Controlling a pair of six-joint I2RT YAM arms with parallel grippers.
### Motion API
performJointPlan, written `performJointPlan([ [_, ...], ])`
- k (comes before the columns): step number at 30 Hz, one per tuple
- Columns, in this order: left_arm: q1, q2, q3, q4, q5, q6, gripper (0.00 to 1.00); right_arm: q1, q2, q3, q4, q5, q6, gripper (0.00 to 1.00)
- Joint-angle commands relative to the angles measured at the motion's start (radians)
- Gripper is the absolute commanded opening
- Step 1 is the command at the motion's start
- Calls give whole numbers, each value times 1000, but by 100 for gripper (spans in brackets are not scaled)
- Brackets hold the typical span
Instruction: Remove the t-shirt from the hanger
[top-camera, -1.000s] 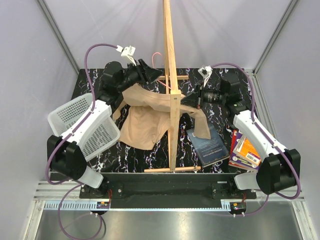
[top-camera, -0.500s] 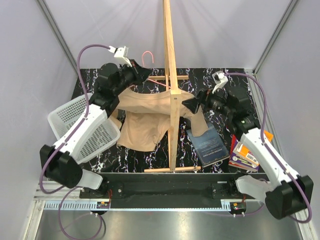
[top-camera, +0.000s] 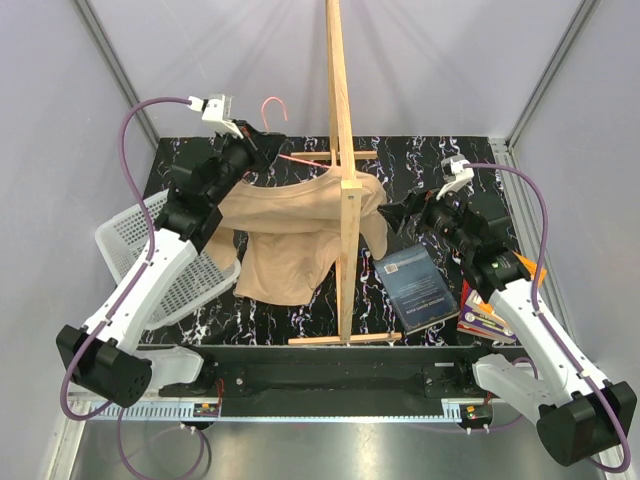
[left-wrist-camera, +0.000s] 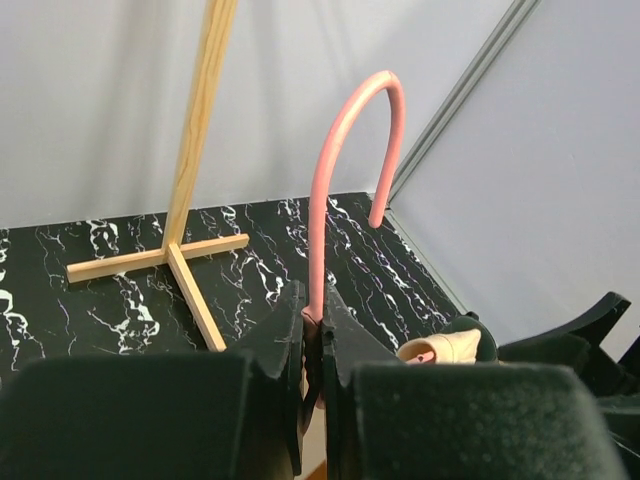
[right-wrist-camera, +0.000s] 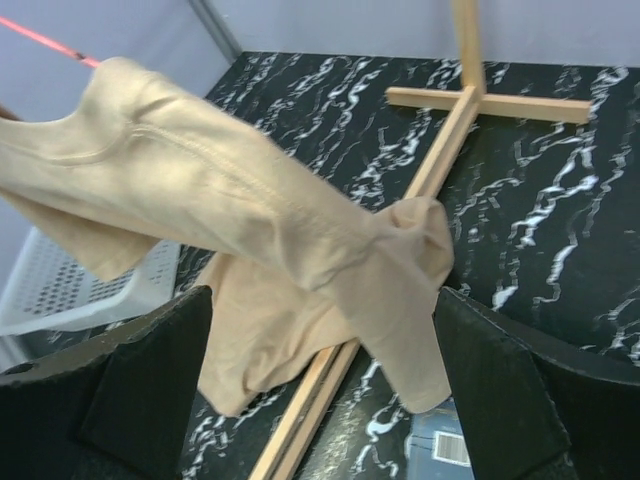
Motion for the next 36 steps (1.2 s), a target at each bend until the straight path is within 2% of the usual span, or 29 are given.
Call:
performJointPlan([
  [1,6,-48,14,70,25,21,0,4,-16,-6,80,112,-85,92],
  [4,6,-45,11,96,60,-7,0,4,20,-9,135,34,-70,79],
  [5,6,-38,11,108,74,-16,0,4,30,-13,182,-5,-71,63],
  [8,6,-16,16,142,140,-53,0,5,57,-59,297,-106,-70,45],
  [12,6,-4,23,148,163,-68,0,4,60,-72,301,-94,-76,33],
  [17,6,-4,23,145,154,-67,0,5,31,-98,273,-37,-107,34],
  [18,6,-5,23,145,156,-68,0,4,27,-107,270,-24,-111,37],
  [19,6,-6,22,148,157,-70,0,4,18,-113,270,-7,-113,49],
  [20,6,-4,22,150,160,-73,0,4,13,-118,273,-7,-120,52],
  [23,6,5,31,150,177,-79,0,4,11,-121,275,-22,-127,53],
  [27,6,4,30,153,182,-82,0,4,21,-118,295,-19,-114,35],
  [28,6,4,29,153,183,-83,0,5,21,-116,301,-17,-108,28],
  [34,6,1,29,150,177,-80,0,5,-1,-119,313,79,-53,8],
  [35,6,-1,28,150,180,-82,0,5,-7,-127,319,99,-39,0],
  [36,6,-1,29,150,180,-82,0,4,-18,-131,327,139,-19,0],
])
